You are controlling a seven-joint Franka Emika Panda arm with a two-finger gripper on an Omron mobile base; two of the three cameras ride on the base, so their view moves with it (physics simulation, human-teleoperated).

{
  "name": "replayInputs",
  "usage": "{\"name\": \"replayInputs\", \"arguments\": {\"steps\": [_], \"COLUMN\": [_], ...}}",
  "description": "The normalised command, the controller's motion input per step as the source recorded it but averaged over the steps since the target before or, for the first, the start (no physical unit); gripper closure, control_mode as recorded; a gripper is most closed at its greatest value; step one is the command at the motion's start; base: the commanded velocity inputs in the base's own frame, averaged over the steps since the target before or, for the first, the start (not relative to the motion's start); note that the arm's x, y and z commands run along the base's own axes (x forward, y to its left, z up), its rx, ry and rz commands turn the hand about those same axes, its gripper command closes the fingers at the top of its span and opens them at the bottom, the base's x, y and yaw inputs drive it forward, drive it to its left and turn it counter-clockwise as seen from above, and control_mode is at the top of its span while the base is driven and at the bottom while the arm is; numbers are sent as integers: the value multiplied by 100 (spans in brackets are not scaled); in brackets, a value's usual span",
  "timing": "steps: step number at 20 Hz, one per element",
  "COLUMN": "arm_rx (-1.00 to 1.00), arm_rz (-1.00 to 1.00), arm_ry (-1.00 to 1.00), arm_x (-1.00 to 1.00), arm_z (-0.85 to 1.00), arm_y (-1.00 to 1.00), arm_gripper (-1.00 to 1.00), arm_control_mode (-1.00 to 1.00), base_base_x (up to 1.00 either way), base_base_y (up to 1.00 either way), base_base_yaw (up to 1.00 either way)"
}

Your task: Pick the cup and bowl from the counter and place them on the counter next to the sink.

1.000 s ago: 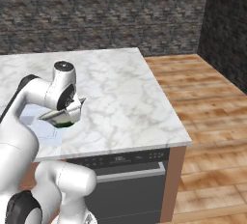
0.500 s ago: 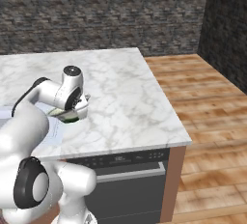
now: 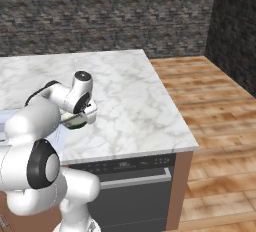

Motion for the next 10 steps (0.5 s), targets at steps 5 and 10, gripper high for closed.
{"name": "replayInputs", "arguments": {"steps": [5, 10], "arm_rx": [0, 0], "arm_rz": [3, 1], "arm_ry": [1, 0], "arm_x": [2, 0], "arm_z": [-70, -53], "arm_y": [-16, -15], "arm_gripper": [100, 100], "arm_control_mode": [-100, -100], "base_base_x": [0, 0], "base_base_y": [0, 0], "base_base_yaw": [0, 0]}}
